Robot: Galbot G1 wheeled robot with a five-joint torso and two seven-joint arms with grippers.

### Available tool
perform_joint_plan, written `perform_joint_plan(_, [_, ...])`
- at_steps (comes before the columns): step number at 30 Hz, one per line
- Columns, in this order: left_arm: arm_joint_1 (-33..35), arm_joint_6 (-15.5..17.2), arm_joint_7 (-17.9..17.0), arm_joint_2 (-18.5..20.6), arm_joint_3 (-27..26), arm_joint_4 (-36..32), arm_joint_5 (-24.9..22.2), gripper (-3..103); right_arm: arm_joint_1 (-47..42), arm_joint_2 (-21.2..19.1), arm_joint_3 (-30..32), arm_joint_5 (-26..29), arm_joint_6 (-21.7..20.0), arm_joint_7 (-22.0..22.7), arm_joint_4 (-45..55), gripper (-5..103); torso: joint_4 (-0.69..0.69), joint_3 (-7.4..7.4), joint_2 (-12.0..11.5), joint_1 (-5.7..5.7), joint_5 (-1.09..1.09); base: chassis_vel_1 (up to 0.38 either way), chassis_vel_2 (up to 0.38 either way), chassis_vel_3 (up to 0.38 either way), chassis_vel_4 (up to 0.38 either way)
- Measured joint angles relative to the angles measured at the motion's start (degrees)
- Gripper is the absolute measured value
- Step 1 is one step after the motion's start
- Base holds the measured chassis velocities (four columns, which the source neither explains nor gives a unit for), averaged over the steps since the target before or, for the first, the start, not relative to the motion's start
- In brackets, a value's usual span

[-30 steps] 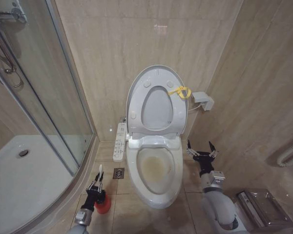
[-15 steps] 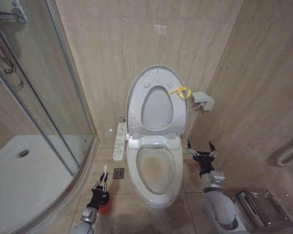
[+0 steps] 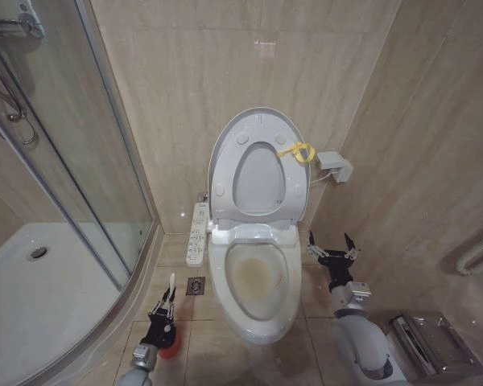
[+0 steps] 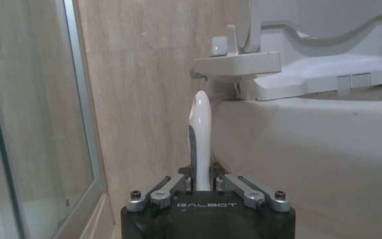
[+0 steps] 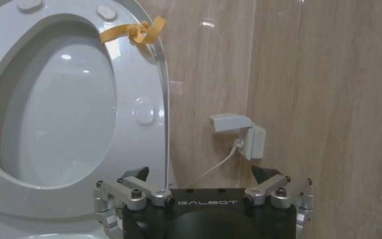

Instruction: Open the toilet lid, clean the toilet bowl with a toilet brush, close the toilet lid, and flush.

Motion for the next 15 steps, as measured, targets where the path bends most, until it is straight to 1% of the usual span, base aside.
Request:
perform_joint_plan(9, [0.73,0.04,-0.01,0.51,-0.11,-1.40,0.03,16,0.00,0.00,0.00,0.00,0.00,0.00,0.00,100,0.00,0.00,0.00,0.00,0.00,0.000,0.000,0.000,0.000])
perform_joint_plan(15, [0.34,0.05,0.04,0.27,0.03,0.10,0.20,16,0.00,0.00,0.00,0.00,0.00,0.00,0.00,100,0.00,0.00,0.00,0.00,0.00,0.000,0.000,0.000,0.000])
